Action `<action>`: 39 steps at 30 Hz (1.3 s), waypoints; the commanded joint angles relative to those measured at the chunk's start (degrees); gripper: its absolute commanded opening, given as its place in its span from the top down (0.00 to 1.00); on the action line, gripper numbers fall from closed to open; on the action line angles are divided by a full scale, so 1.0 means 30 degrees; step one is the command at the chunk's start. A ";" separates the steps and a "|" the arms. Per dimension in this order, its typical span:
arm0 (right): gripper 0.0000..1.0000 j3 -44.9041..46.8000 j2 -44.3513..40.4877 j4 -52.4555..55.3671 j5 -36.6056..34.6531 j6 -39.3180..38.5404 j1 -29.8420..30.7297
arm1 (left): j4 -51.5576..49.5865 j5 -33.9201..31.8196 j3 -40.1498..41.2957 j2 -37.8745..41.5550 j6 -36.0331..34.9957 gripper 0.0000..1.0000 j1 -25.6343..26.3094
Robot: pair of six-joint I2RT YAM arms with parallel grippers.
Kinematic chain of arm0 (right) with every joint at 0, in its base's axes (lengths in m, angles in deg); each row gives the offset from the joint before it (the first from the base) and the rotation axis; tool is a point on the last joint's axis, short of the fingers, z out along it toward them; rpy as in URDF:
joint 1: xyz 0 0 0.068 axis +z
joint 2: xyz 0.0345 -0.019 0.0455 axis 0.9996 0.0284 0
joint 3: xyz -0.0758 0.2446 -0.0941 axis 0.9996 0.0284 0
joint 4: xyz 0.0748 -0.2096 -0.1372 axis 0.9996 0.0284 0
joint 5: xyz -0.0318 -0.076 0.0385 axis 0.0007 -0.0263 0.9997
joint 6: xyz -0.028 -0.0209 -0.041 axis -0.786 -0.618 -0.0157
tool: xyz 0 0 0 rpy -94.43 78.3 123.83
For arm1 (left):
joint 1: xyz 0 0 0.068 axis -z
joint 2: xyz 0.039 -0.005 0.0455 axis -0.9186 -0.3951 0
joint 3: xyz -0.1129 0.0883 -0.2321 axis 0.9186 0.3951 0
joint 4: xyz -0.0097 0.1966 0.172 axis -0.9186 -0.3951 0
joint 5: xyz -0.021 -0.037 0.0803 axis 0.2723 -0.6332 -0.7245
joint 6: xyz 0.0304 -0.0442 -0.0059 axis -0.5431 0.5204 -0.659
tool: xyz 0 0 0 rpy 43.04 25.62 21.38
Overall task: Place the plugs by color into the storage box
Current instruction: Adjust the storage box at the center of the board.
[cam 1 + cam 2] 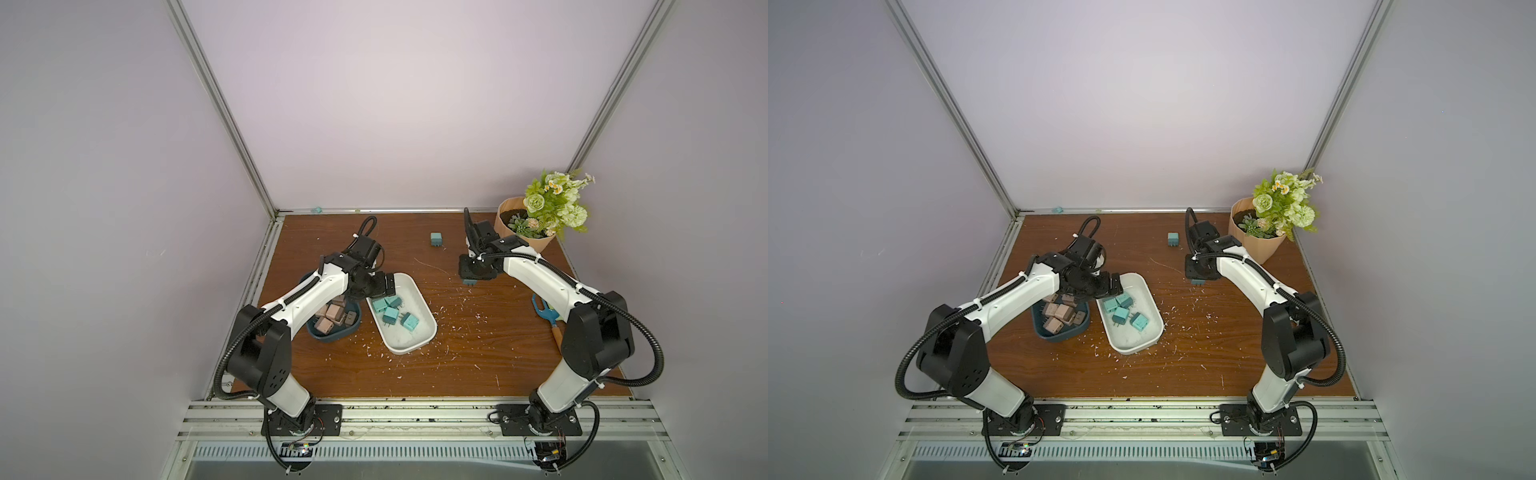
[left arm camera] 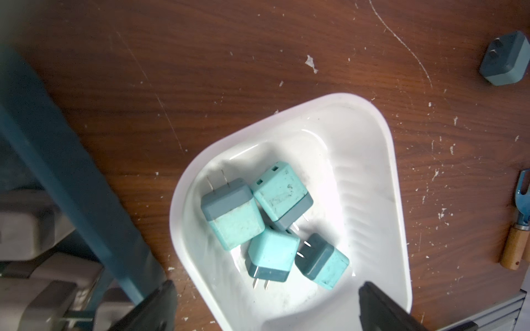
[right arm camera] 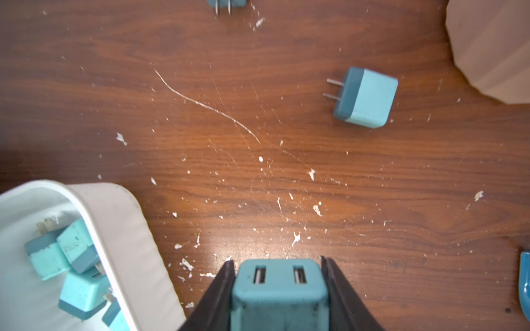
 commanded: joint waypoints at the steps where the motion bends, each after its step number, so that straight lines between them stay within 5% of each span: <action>1: 0.61 0.0022 -0.0822 -0.0559 0.0498 0.0368 0.0258 | -0.0394 -0.0550 0.0828 0.0183 0.1074 0.00 0.0305; 11: 0.61 -0.1865 -0.0817 0.0543 0.0546 0.0337 0.1595 | 0.0355 -0.0440 0.0035 -0.1640 0.0877 0.00 0.0986; 29: 0.61 -0.1009 -0.2426 0.0797 0.0569 0.0683 0.3005 | 0.4034 0.3854 -0.2690 -0.4620 0.2407 0.00 0.1327; 39: 0.61 -0.0238 -0.1555 0.0261 0.0667 0.1147 0.6583 | 0.0951 0.1198 -0.2905 -0.2075 0.1476 0.00 -0.0099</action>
